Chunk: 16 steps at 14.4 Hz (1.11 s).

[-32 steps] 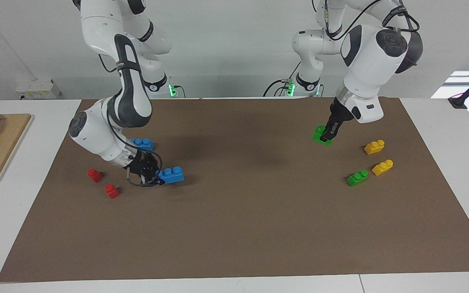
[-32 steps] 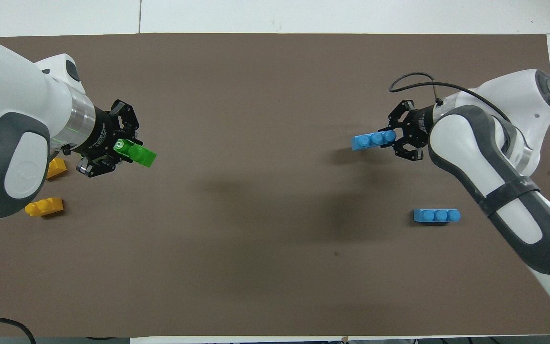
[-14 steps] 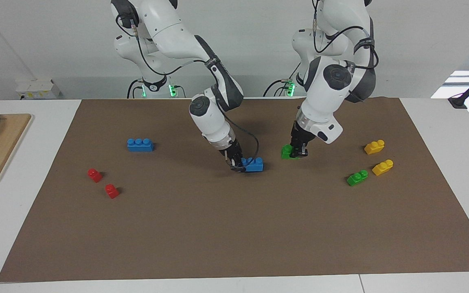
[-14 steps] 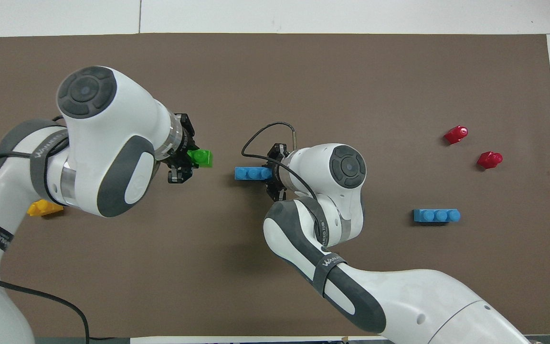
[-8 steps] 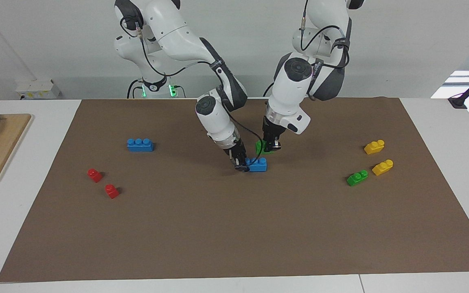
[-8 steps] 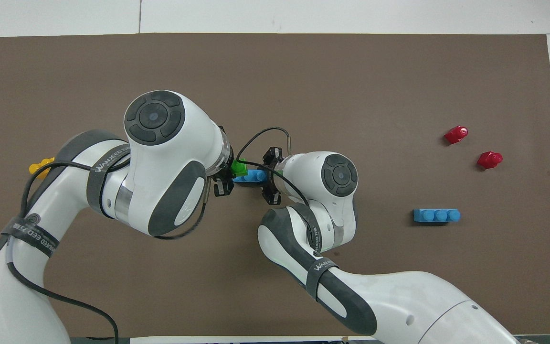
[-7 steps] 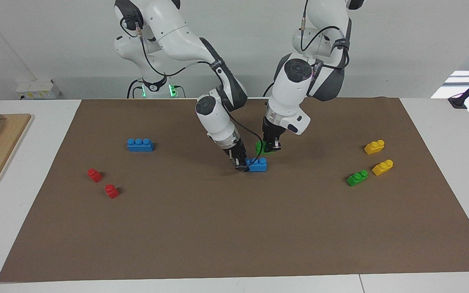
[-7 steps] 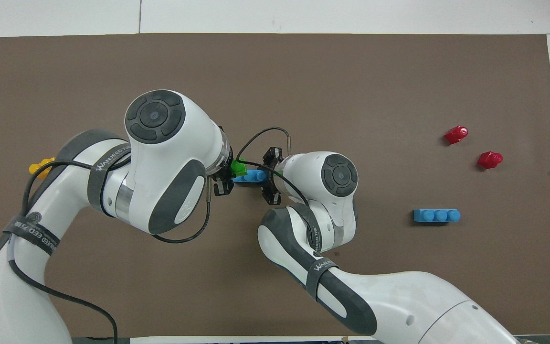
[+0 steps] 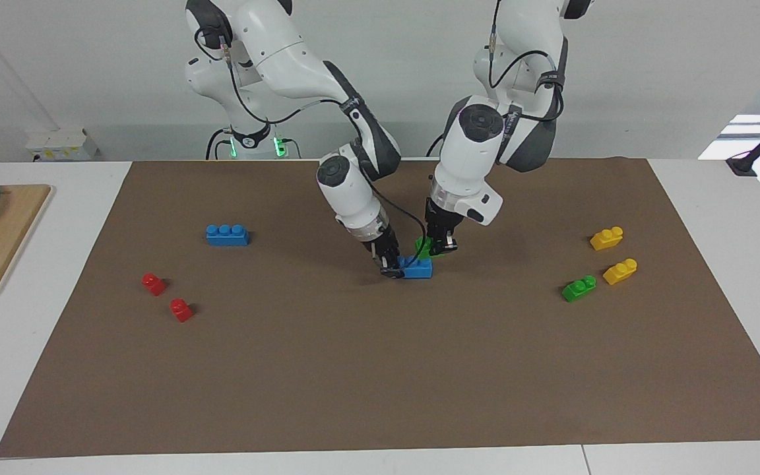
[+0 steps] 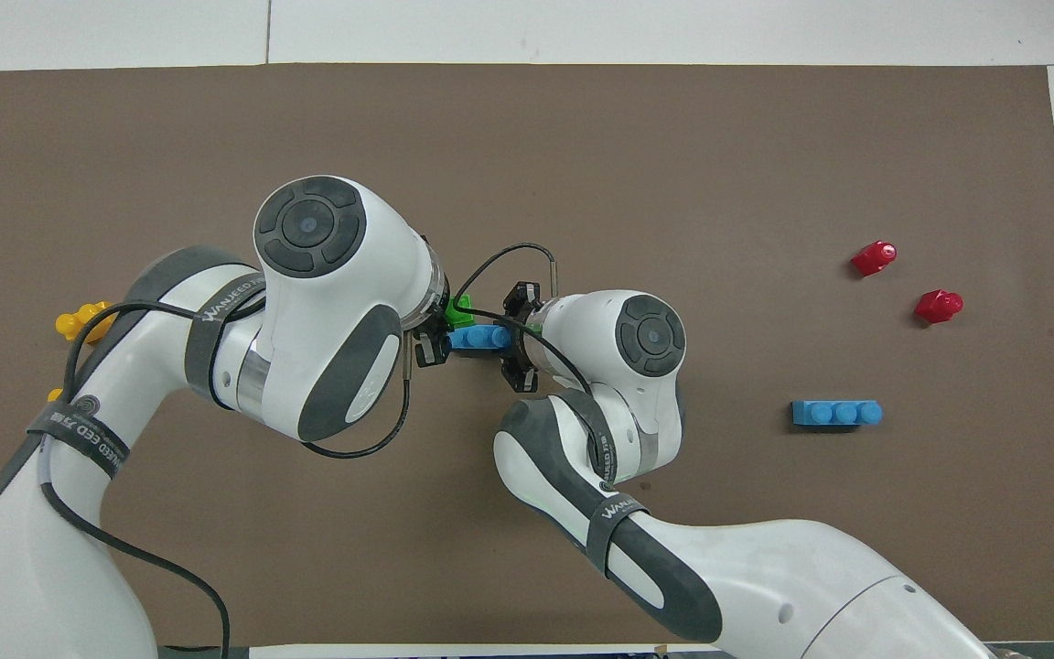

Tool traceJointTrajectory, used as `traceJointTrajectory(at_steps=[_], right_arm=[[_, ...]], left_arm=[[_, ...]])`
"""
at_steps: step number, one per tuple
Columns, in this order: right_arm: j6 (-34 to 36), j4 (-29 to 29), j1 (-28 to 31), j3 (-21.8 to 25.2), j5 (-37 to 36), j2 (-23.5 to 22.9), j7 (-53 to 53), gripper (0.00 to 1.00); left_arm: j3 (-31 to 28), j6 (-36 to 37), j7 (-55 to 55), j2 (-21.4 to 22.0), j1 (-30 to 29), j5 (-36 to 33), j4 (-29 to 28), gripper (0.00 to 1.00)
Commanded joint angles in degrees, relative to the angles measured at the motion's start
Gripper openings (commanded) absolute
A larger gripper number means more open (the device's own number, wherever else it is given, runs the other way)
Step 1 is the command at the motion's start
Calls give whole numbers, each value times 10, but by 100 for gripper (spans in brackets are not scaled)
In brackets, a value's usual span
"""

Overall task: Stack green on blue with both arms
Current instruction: 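Bring the green brick and blue brick together between both grippers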

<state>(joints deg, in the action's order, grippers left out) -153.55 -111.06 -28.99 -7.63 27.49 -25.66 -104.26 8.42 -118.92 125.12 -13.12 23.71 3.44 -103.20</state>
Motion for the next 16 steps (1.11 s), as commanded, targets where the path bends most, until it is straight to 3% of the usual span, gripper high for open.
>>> traceJointTrajectory(at_steps=[1,3,16], right_arm=[[-14,-10,1,3,1,-6,-2,0],[-14,-10,2,3,1,-6,-2,0],[-14,-12,8,3,1,-6,12,0]], left_arm=[[-3,-30,15,-6,6,-24,-22,0],[-4,-53,15,-5,8,-26,-45,0],[-3,-84,14,-15,27,-30,-60,0]])
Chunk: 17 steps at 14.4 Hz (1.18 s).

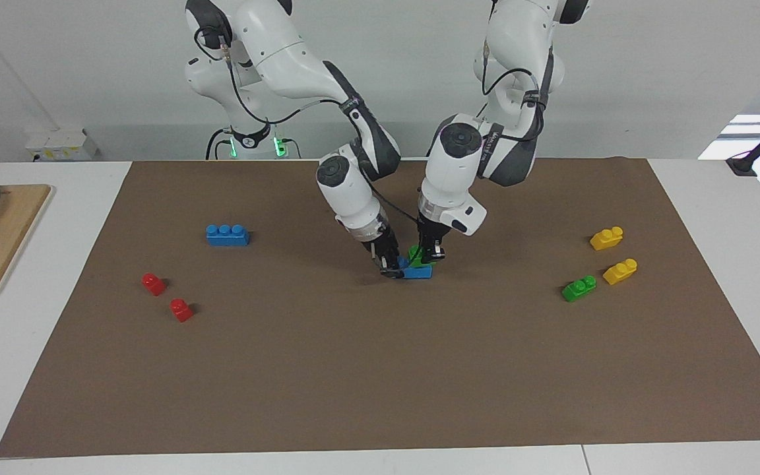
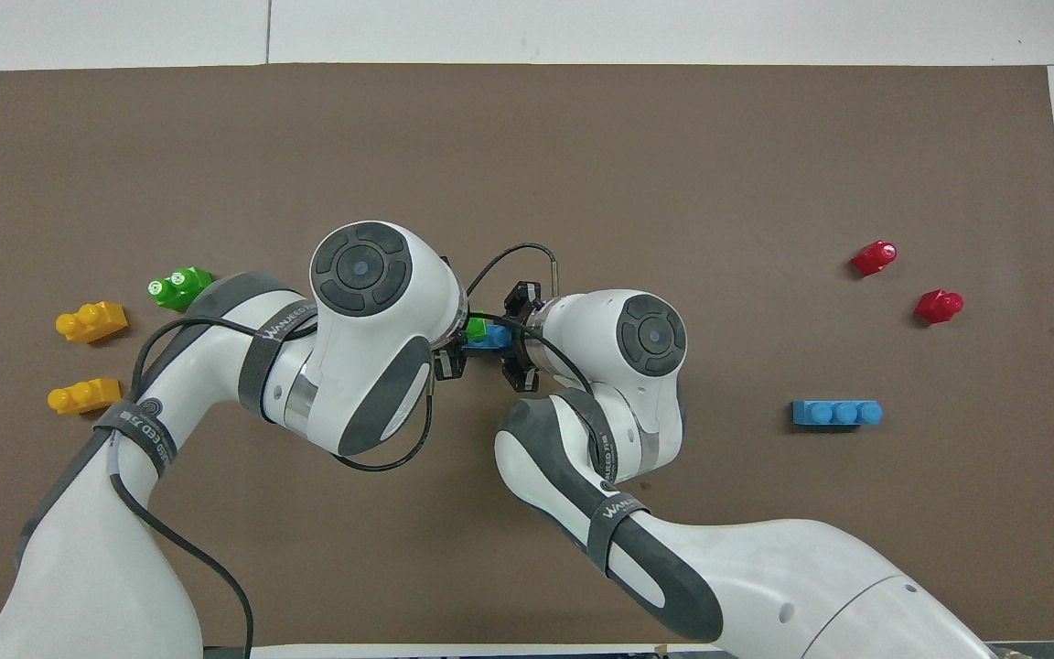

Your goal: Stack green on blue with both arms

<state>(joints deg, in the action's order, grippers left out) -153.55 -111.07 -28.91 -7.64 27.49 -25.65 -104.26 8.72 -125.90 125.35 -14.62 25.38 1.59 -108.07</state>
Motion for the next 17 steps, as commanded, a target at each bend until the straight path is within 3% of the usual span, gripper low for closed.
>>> traceJointTrajectory(at_steps=[1,15,16,17], right_arm=[[-14,-12,7,3,1,-6,12,0],[-12,-12,13,3,1,-7,12,0],[-12,-11,14,3,1,-7,12,0],[-12,-11,14,3,1,-7,12,0]], left_arm=[[-6,-14,10,1,10,-12,-14,0],[-6,-65,-27,-10,13,-34,-64,0],[-6,-64,-27,-10,14,-34,-65,28],[-6,-60,-27,-10,12,-34,-61,74]])
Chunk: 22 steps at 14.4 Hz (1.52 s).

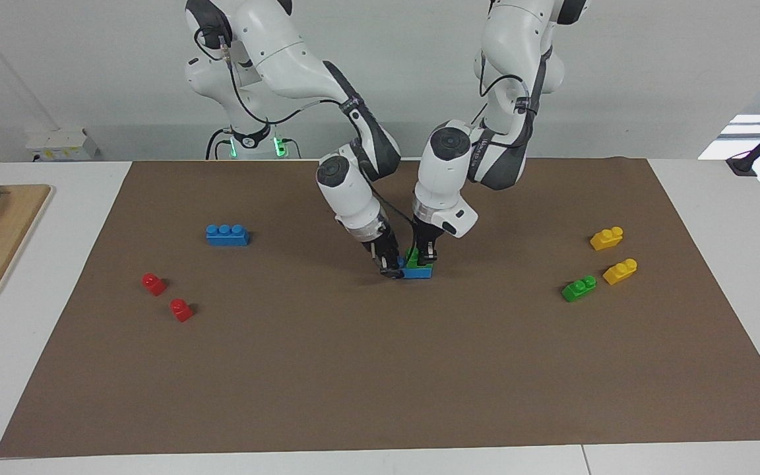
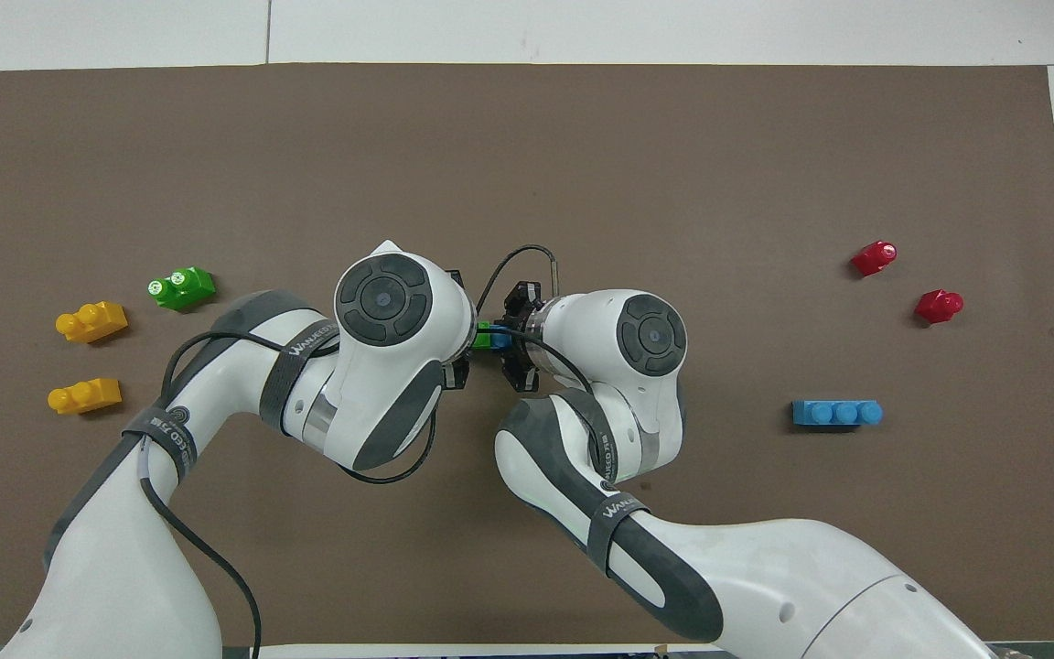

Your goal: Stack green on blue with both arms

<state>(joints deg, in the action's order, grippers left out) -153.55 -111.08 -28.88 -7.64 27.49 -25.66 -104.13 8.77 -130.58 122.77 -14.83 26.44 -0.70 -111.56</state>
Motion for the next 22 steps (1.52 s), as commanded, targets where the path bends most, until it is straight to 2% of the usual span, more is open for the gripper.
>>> traceJointTrajectory(at_steps=[1,6,7,8,9,11,13,16,18,22], right_arm=[[-12,-11,15,3,1,-7,10,0],[-6,-8,25,3,3,-7,8,0],[-6,-7,27,3,5,-8,7,12],[-5,-6,27,2,7,-8,6,43],[-6,-5,26,3,7,-8,6,78],[-5,-4,26,2,9,-8,3,93],[-3,-4,27,3,9,-8,3,98],[14,4,30,3,9,-7,4,99],[36,16,46,3,8,-3,6,100],[153,72,118,3,2,25,16,100]], left_arm=[[-7,-13,-2,-9,0,-11,-24,100],[-12,18,-10,3,-16,-11,7,100],[-12,28,-17,8,-29,-11,13,100],[-12,38,-31,16,-33,-11,18,100],[-12,54,-52,25,-38,-11,21,100],[-11,88,-126,51,-63,-11,21,100],[-10,123,-206,80,-100,-9,20,100],[-10,167,-312,104,-139,-7,22,100],[-13,203,-423,119,-152,-7,21,100],[-12,249,-647,160,-219,-6,20,100]])
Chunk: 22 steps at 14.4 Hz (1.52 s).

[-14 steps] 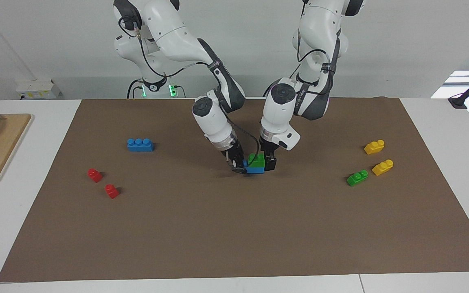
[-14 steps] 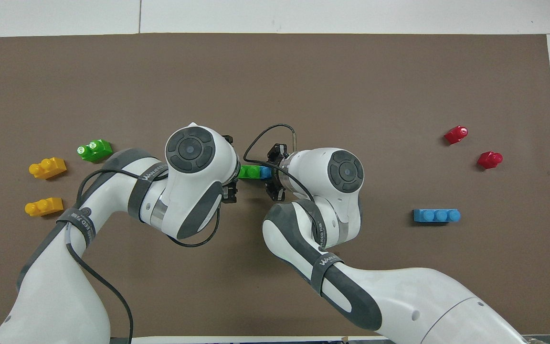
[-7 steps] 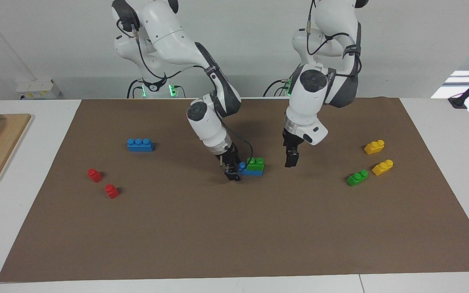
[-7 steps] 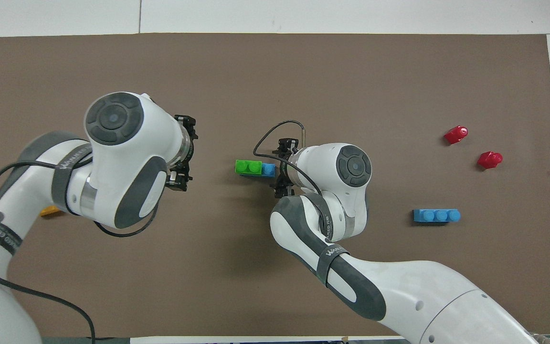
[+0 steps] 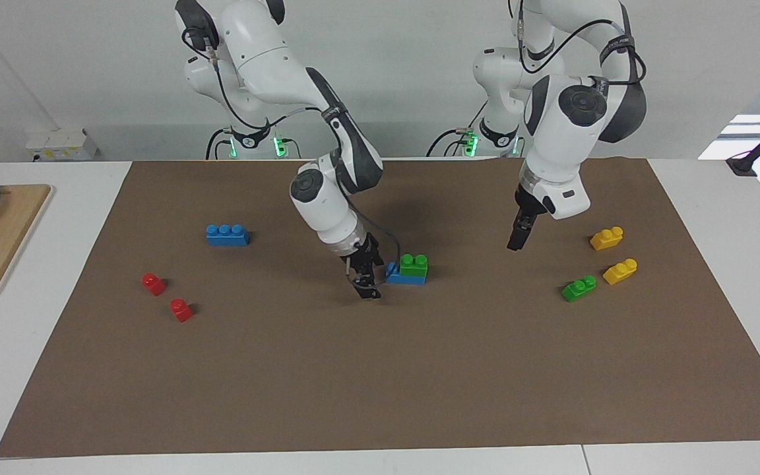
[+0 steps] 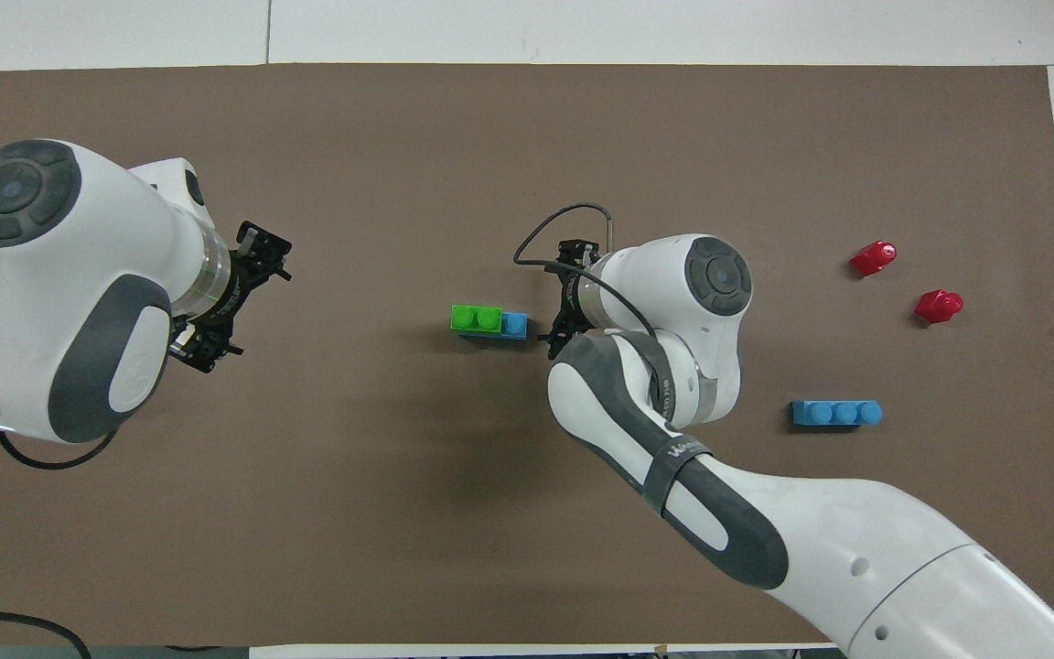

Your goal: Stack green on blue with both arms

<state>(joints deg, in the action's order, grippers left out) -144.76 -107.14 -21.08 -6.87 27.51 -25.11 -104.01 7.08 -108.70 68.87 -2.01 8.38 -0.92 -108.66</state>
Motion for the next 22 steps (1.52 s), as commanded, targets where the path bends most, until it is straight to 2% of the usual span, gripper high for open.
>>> traceJointTrajectory(at_steps=[1,4,6,8,10,12,14,17,19,22], right_arm=[[81,44,52,-4,1,25,28,100],[98,61,86,-3,-15,51,130,100],[116,75,96,-2,-67,65,198,100],[169,105,119,-3,-104,73,277,100],[252,129,130,-1,-156,91,382,100],[310,132,163,-3,-208,123,527,100],[354,132,182,-1,-215,153,654,100],[417,132,187,-1,-279,197,792,100],[453,132,194,0,-285,216,870,100],[487,132,220,0,-285,229,945,100]], left_arm=[[5,44,-175,36,-54,-4,-9,100],[4,56,-331,47,-88,-4,-8,100],[3,61,-396,48,-103,-4,-5,100],[3,76,-471,47,-121,-4,11,100],[3,81,-540,37,-129,-4,40,100],[3,86,-571,22,-130,-7,65,100],[3,100,-616,22,-130,-7,64,100],[3,104,-667,22,-130,-8,65,100],[3,106,-683,22,-130,-8,65,100],[4,109,-683,22,-163,52,67,100]])
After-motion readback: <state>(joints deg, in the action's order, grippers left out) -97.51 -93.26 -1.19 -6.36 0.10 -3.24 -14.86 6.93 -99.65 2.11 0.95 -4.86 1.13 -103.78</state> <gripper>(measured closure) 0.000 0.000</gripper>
